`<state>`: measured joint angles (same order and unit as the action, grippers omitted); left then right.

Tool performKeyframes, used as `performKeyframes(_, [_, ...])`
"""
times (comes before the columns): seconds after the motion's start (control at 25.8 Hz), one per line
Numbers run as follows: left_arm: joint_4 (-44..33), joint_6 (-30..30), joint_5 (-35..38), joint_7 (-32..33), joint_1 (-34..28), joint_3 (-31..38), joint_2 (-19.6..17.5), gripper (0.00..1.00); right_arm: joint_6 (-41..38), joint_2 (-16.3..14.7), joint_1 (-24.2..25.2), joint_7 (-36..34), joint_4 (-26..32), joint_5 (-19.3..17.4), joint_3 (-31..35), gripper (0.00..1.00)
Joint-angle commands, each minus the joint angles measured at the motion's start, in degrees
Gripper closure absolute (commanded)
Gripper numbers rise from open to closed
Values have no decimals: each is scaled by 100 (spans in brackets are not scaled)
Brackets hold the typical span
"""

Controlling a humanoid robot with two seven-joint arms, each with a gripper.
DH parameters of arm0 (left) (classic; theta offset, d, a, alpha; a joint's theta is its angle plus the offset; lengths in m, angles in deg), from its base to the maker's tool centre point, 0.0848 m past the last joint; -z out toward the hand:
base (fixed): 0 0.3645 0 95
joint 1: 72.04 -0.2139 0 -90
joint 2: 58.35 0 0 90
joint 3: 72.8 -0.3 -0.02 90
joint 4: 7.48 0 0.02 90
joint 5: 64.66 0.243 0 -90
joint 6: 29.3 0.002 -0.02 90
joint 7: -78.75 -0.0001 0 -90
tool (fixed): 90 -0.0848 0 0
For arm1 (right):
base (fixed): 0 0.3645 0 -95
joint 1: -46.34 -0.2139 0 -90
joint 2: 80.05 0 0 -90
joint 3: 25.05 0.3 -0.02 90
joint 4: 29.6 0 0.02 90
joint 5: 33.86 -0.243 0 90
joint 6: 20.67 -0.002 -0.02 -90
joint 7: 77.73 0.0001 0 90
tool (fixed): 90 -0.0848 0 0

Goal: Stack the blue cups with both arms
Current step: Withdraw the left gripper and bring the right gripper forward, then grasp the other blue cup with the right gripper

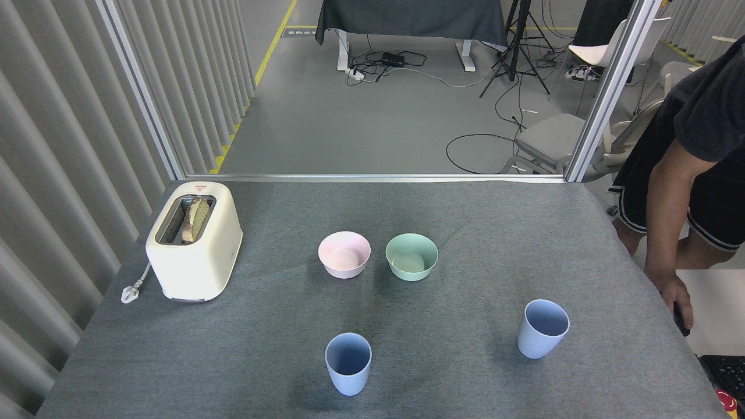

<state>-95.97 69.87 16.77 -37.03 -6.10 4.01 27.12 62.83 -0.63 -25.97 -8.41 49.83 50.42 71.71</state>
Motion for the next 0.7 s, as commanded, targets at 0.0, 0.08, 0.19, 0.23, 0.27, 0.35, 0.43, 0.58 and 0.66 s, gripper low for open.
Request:
performKeyframes(0.0, [-19, -3, -40, 2, -11, 9, -4, 0, -1, -252, -907, 100, -788, -9, 9, 0])
performKeyframes(0.08, [-10, -3, -40, 2, -11, 9, -4, 0, -18, -261, -1276, 100, -1149, -9, -17, 0])
performKeyframes(0.19, [-10, 6, -40, 2, -11, 9, -4, 0, -19, -252, -1540, 100, -1404, -9, -70, 0])
performKeyframes(0.23, [-10, 6, -40, 2, -11, 9, -4, 0, -19, -244, -1610, 100, -1465, -9, -70, 0])
performKeyframes(0.27, [-10, 6, -40, -6, -11, 9, -4, 0, -10, -226, -1698, 100, -1562, 0, -70, 0])
performKeyframes(0.35, [-10, 6, -40, -6, -11, 9, -4, 0, -10, -208, -1857, 100, -1729, 0, -79, 0])
performKeyframes(0.43, [-10, 6, -40, 2, -11, 9, -4, 0, -10, -208, -1980, 100, -1861, 9, -79, 0])
performKeyframes(0.58, [-10, 6, -40, 2, -11, 9, -4, 0, -19, -200, -2217, 100, -2072, 18, -166, 0])
performKeyframes(0.66, [-10, 6, -40, -6, -11, 9, -4, 0, -10, -200, -2349, 100, -2160, 18, -228, 0])
